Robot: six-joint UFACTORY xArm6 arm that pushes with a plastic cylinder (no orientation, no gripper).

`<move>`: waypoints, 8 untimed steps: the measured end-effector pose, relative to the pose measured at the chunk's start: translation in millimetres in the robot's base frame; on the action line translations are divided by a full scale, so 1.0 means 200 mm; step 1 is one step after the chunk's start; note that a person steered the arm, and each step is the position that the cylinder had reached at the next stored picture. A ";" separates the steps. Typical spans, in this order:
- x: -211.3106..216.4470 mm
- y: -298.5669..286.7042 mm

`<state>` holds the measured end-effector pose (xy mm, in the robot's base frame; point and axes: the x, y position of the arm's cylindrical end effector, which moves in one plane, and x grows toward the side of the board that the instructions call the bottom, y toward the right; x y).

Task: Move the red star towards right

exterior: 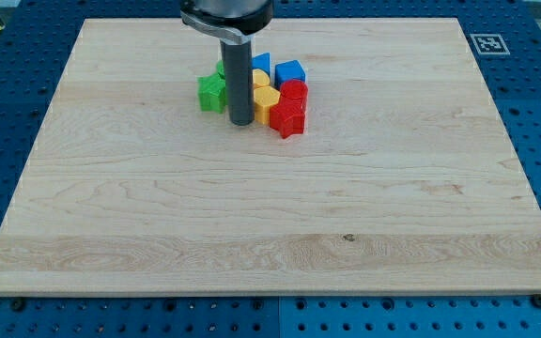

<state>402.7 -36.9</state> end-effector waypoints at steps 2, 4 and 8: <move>0.01 0.09; 0.01 0.19; 0.04 0.23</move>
<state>410.3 8.5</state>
